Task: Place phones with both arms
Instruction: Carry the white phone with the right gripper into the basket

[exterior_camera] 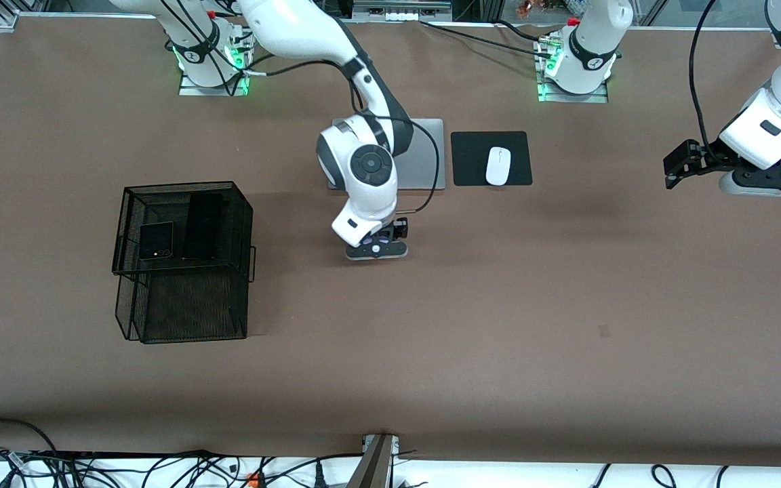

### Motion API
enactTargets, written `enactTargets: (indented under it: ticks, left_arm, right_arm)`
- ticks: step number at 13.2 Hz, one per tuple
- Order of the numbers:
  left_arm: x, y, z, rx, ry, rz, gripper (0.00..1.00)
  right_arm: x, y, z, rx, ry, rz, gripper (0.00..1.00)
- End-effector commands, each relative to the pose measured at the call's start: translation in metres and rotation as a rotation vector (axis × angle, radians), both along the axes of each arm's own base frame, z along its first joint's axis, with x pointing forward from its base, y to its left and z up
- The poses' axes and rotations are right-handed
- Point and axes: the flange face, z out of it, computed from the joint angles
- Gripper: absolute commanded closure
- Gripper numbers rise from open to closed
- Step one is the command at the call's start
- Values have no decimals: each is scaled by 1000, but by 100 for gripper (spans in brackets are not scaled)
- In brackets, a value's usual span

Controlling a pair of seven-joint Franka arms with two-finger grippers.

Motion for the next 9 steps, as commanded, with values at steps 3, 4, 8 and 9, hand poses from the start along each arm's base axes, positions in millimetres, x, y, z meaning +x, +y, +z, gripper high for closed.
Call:
enactTargets:
  ticks: [3, 4, 8, 9]
  left_arm:
    - [9, -4, 3, -15, 19, -9, 0]
    - [9, -4, 3, -15, 20, -9, 0]
    - [8, -3, 3, -15, 22, -7, 0]
    - [8, -4, 3, -15, 22, -9, 0]
  right_arm:
    - [49, -100, 139, 17, 73, -128, 78]
    - [65, -137, 151, 14, 88, -131, 78]
    - [121, -293, 164, 14, 122, -66, 78]
    - [131, -329, 166, 16, 113, -51, 78]
